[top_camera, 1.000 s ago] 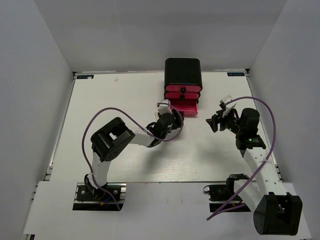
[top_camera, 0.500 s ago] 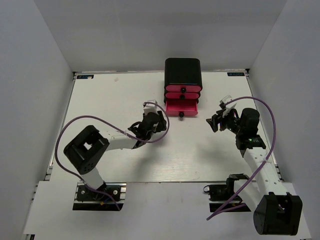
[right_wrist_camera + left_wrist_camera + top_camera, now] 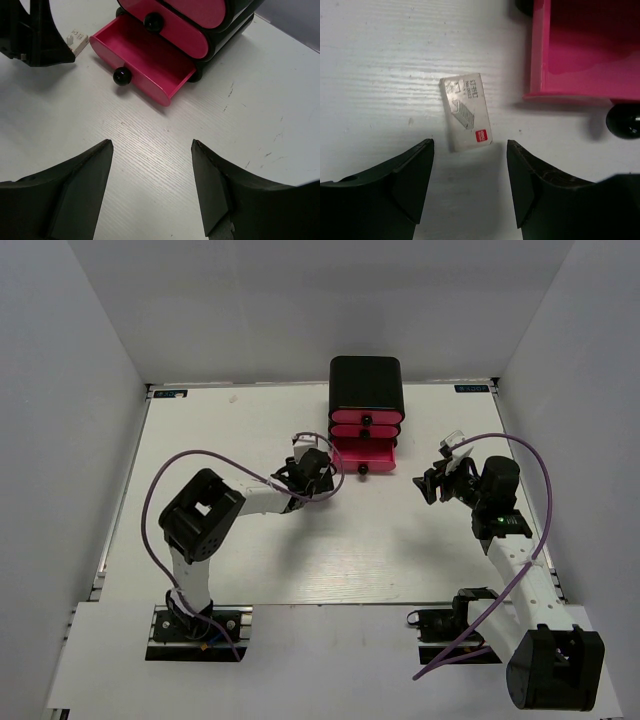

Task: Sort the stationery into containers
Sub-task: Pick up the stationery from the center of the board.

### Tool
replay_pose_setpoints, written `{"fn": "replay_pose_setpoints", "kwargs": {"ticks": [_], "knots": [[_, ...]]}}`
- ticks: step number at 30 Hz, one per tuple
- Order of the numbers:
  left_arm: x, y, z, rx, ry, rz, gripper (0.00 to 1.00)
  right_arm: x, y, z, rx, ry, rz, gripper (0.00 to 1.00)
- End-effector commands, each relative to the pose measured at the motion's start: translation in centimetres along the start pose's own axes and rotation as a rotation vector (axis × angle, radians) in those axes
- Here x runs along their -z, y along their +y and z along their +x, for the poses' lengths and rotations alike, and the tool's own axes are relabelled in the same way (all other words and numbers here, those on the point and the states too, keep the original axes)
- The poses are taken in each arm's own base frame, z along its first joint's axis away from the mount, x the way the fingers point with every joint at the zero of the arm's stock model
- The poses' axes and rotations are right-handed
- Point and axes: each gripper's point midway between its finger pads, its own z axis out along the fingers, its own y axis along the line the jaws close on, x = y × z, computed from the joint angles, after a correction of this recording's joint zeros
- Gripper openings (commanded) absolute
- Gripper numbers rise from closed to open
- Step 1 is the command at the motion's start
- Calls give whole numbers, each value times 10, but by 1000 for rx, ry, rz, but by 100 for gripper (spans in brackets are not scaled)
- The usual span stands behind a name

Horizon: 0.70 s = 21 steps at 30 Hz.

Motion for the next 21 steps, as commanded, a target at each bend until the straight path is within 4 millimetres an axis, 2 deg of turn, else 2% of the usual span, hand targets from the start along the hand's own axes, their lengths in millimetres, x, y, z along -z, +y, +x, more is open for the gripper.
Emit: {"fn": "replay_pose_setpoints", "kwargs": {"ticks": [1,4,6,8,9,11,13,14,16,19,20,21], "knots": [[-11,-2,-6,-8,11,-40,71,0,-3,-6,29,-30,7,70],[-21,-1,-6,-22,15,-81,71,0,-3,-6,29,-30,7,70],[-31,7,-6,-14,29,-143,71,0,-3,-6,28,-30,8,70],[-32,8,-7,-15,35,-163,66,0,-3,-6,31,-30,10,70],[-34,9,-3,-9,41,-169,62,0,-4,-5,27,-28,12,70],[-31,16,4,-17,54,-179,44,0,-5,-7,29,-32,16,70],[-26,16,-2,-6,30,-172,29,1,-4,-8,33,-34,13,70],[-23,23,5,-14,43,-182,24,0,-3,-7,34,-33,8,70],[-14,27,4,-10,37,-177,13,1,-4,-8,31,-36,11,70],[-3,31,1,3,16,-161,7,1,-3,-9,31,-36,11,70],[2,29,-3,-14,7,-140,6,1,-3,-8,29,-36,7,70],[15,20,-17,-7,-29,-102,6,1,-3,-9,33,-39,10,70]]}}
